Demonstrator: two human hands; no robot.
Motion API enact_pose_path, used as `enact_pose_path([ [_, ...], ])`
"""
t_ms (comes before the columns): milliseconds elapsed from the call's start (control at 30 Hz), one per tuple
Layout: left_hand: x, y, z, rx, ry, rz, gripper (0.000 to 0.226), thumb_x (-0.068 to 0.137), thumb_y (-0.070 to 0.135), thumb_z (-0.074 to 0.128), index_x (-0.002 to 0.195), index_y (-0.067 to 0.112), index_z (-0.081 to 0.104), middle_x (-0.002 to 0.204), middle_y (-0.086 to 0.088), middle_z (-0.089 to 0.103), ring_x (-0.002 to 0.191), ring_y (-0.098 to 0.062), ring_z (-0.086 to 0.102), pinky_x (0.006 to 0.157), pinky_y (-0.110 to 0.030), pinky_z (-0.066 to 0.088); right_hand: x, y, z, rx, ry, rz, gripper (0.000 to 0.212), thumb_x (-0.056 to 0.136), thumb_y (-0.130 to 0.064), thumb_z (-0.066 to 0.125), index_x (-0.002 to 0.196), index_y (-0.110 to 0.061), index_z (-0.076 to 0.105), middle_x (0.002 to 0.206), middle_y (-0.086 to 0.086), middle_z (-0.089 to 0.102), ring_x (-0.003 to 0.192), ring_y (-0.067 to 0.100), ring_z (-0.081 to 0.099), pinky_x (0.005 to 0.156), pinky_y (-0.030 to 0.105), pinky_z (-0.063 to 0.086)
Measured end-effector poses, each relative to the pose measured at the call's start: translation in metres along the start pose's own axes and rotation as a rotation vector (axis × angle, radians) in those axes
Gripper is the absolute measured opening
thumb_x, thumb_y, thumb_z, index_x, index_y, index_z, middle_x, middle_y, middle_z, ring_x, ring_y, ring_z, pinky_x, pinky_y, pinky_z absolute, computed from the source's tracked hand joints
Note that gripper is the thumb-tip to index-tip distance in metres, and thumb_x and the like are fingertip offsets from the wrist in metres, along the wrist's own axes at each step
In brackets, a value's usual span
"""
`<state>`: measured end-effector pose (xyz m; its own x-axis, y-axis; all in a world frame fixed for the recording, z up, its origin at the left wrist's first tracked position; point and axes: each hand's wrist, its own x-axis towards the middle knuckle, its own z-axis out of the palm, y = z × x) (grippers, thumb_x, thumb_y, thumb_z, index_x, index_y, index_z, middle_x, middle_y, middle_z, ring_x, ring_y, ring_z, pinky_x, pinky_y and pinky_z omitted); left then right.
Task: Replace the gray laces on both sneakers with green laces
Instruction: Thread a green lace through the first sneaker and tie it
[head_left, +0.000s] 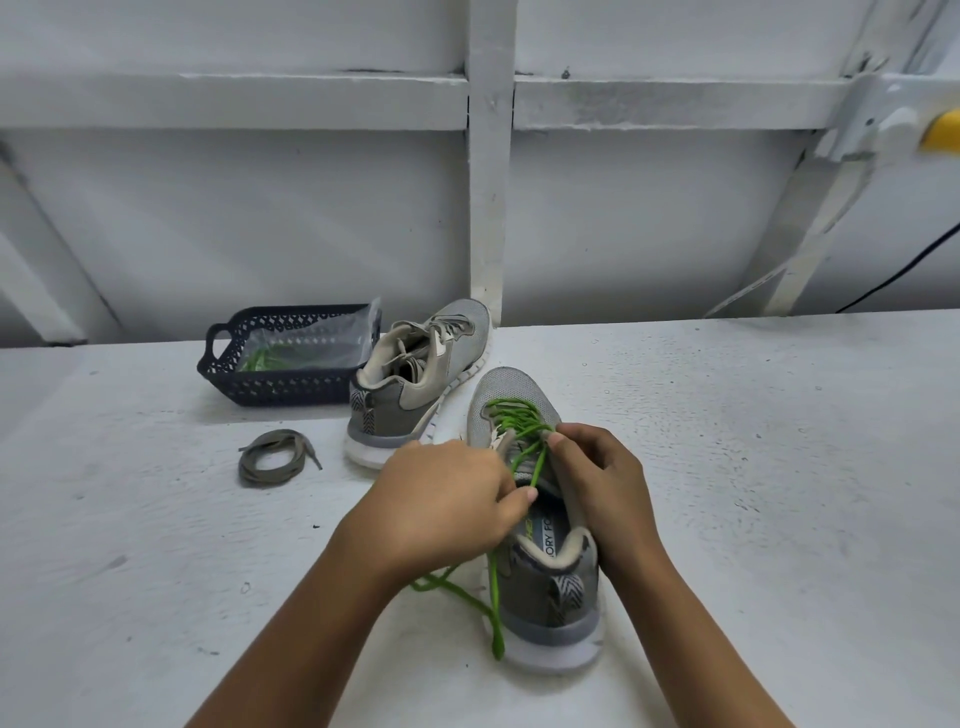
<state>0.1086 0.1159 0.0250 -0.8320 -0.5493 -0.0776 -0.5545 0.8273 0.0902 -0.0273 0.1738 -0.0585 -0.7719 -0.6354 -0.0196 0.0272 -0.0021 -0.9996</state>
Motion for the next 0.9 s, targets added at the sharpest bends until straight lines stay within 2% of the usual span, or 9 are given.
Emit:
enact_pose_path([
  [133, -0.002, -0.006, -0.008, -0.161, 0.141, -0.032, 0.051, 0.096, 0.046, 0.041, 0.055, 0.016, 0.042, 0.051, 0.0, 0.039, 0.052, -0.015, 0.038, 0.05, -0.03, 0.026, 0.001, 0.0, 0.0, -0.006, 0.002, 0.002, 0.007, 0.085, -0.017, 0.067, 0.092, -0.017, 0.066, 0.092, 0.0, 0.069, 0.082, 0.007, 0.063, 0.071, 0.015, 0.048],
  [267, 0.001, -0.017, -0.02, -0.685, 0.244, -0.024, 0.047, 0.085, 0.052, 0.057, 0.055, 0.016, 0.058, 0.047, -0.001, 0.044, 0.044, -0.013, 0.038, 0.048, -0.026, 0.031, -0.001, -0.003, -0.001, -0.03, -0.002, -0.023, 0.008, 0.086, -0.018, 0.066, 0.094, -0.02, 0.064, 0.09, -0.001, 0.067, 0.081, 0.008, 0.062, 0.069, 0.013, 0.048],
  [400, 0.002, -0.025, -0.029, -0.992, 0.301, -0.008, 0.042, 0.076, 0.06, 0.061, 0.066, 0.021, 0.073, 0.063, -0.027, 0.053, 0.06, -0.013, 0.048, 0.066, -0.027, 0.038, -0.004, -0.009, -0.003, -0.097, -0.058, -0.037, 0.018, 0.087, -0.022, 0.066, 0.103, -0.023, 0.058, 0.09, -0.003, 0.064, 0.085, 0.011, 0.063, 0.072, 0.021, 0.051],
  [467, 0.002, -0.026, -0.036, -1.053, 0.269, 0.02, 0.034, 0.077, 0.056, 0.063, 0.067, 0.026, 0.075, 0.064, -0.027, 0.056, 0.064, -0.015, 0.049, 0.068, -0.025, 0.038, -0.005, -0.016, -0.005, -0.147, -0.081, -0.06, 0.02, 0.087, -0.022, 0.065, 0.104, -0.025, 0.056, 0.09, -0.006, 0.062, 0.082, 0.007, 0.061, 0.071, 0.02, 0.049],
  [567, 0.001, -0.025, -0.041, -1.134, 0.189, 0.064, 0.025, 0.073, 0.041, 0.06, 0.063, 0.024, 0.075, 0.061, 0.003, 0.067, 0.061, -0.002, 0.056, 0.06, -0.01, 0.04, -0.008, -0.03, -0.009, -0.232, -0.097, -0.222, 0.007, 0.089, -0.027, 0.061, 0.097, -0.028, 0.06, 0.089, -0.01, 0.062, 0.08, -0.002, 0.058, 0.067, 0.013, 0.046],
  [700, 0.003, -0.026, -0.041, -1.176, 0.194, 0.061, 0.025, 0.085, 0.025, 0.06, 0.066, 0.019, 0.075, 0.069, -0.002, 0.072, 0.07, -0.008, 0.062, 0.068, -0.01, 0.047, -0.018, -0.045, -0.007, -0.357, -0.271, -0.457, 0.024, 0.082, -0.055, 0.046, 0.082, -0.04, 0.064, 0.09, -0.013, 0.062, 0.092, 0.003, 0.057, 0.071, 0.012, 0.042],
  [733, 0.004, -0.027, -0.041, -1.173, 0.198, 0.051, 0.026, 0.087, 0.023, 0.059, 0.067, 0.018, 0.075, 0.07, -0.003, 0.072, 0.071, -0.008, 0.062, 0.068, -0.01, 0.048, -0.019, -0.045, -0.006, -0.379, -0.323, -0.48, 0.029, 0.082, -0.056, 0.042, 0.081, -0.038, 0.066, 0.092, -0.015, 0.061, 0.095, 0.003, 0.056, 0.075, 0.011, 0.039],
  [833, 0.006, -0.028, -0.039, -1.176, 0.199, 0.01, 0.024, 0.088, 0.02, 0.059, 0.071, 0.014, 0.074, 0.065, 0.002, 0.071, 0.066, -0.004, 0.062, 0.062, -0.008, 0.046, -0.02, -0.045, -0.005, -0.407, -0.417, -0.496, 0.05, 0.084, -0.055, 0.04, 0.084, -0.017, 0.074, 0.096, -0.019, 0.059, 0.102, 0.002, 0.054, 0.084, 0.012, 0.038],
  [900, 0.008, -0.031, -0.037, -1.168, 0.203, -0.015, 0.022, 0.087, 0.022, 0.06, 0.072, 0.014, 0.074, 0.06, 0.005, 0.068, 0.059, -0.001, 0.058, 0.056, -0.011, 0.041, -0.02, -0.045, -0.008, -0.387, -0.4, -0.494, 0.039, 0.087, -0.047, 0.048, 0.086, -0.018, 0.074, 0.093, -0.018, 0.064, 0.097, 0.001, 0.058, 0.079, 0.009, 0.038],
])
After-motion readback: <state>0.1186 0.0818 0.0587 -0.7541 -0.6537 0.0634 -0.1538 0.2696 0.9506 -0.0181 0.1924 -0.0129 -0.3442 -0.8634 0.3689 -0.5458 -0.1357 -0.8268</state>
